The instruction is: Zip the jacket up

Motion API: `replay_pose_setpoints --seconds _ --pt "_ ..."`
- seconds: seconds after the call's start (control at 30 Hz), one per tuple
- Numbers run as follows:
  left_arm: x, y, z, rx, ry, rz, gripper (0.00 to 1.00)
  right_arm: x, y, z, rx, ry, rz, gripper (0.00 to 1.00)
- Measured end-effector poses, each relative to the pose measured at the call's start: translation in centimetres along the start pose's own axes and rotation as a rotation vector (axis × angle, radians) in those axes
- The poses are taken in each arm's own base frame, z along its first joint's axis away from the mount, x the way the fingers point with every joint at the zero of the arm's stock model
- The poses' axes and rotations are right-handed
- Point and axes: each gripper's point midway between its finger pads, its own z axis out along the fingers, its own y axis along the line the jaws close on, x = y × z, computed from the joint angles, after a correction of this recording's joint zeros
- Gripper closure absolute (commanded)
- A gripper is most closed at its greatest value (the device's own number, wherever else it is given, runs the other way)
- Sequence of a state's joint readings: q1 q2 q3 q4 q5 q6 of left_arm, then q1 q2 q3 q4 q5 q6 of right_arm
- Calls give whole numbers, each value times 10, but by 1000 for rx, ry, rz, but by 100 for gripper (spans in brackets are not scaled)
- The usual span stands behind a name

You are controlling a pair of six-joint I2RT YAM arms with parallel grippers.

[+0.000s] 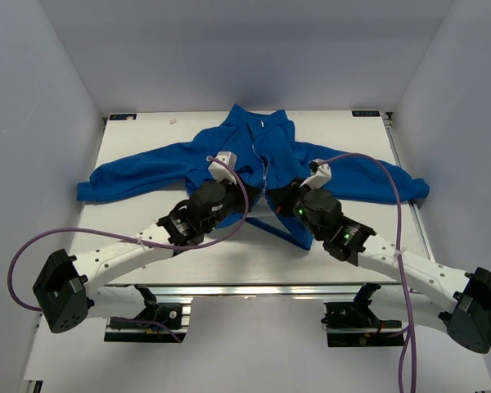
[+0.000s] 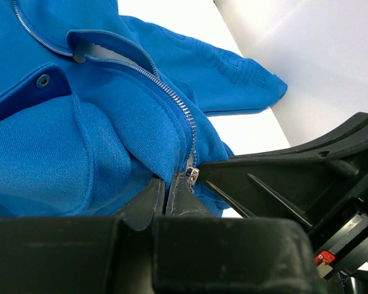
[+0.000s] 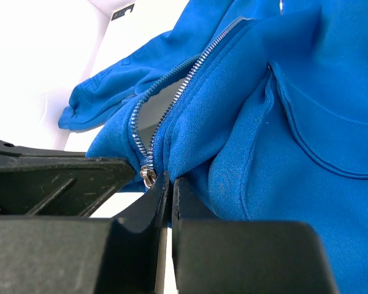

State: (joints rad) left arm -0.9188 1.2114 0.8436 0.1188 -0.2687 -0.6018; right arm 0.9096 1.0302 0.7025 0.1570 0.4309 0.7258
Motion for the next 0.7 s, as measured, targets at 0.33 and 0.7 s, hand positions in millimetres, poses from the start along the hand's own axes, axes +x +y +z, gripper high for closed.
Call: replay_pose_setpoints --seconds 0.33,0.7 --pt "-1 -2 0 13 -6 -5 100 -5 1 2 8 -14 2 100" --pt "4 0 -3 14 5 -18 100 -7 0 2 17 -24 7 100"
